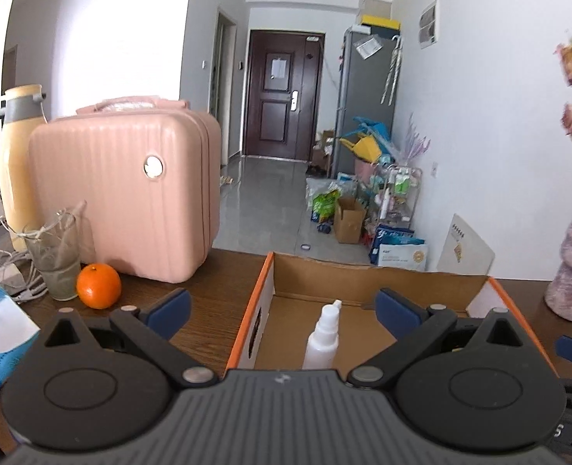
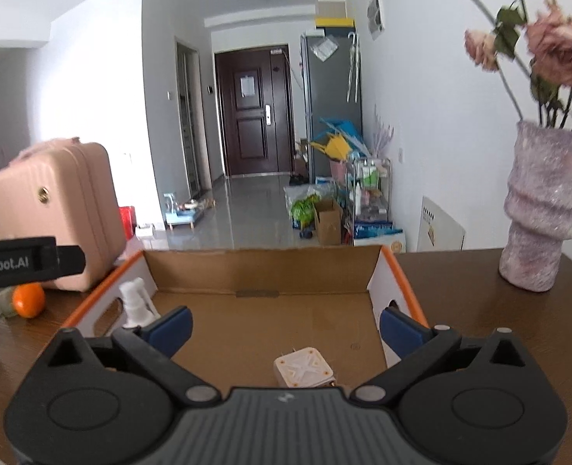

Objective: Organize rigid objects
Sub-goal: 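Open both tools to drop the spray bottle and plug cube into the box, then withdraw both tools from the box back over the table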

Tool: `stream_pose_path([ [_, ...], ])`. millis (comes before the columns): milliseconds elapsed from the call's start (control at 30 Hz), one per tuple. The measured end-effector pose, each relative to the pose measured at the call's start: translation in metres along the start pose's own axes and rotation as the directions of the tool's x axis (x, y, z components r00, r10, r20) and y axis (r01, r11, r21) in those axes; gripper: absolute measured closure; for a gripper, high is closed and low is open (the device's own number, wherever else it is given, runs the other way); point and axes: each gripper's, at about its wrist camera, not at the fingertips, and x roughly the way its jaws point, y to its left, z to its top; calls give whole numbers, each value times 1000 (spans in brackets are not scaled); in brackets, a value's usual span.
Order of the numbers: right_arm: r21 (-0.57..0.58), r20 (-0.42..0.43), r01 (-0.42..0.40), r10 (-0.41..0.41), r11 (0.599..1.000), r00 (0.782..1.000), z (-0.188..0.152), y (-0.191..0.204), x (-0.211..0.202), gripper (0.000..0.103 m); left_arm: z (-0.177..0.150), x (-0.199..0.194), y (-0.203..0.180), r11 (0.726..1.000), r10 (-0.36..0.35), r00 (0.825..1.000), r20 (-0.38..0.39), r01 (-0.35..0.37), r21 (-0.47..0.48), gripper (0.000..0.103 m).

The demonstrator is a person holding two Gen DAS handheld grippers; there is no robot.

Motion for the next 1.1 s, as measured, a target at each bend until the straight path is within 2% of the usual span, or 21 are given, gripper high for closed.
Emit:
stream_pose_path([
  [633,-13,94,8,-6,1000,996,-24,0,-136,0,-20,-128,26,999,-45,997,57,46,-9,0],
  [1100,-32,123,-7,11,999,992,-61,14,-195,0,-54,-178,47,997,-79,996,45,78,5,0],
])
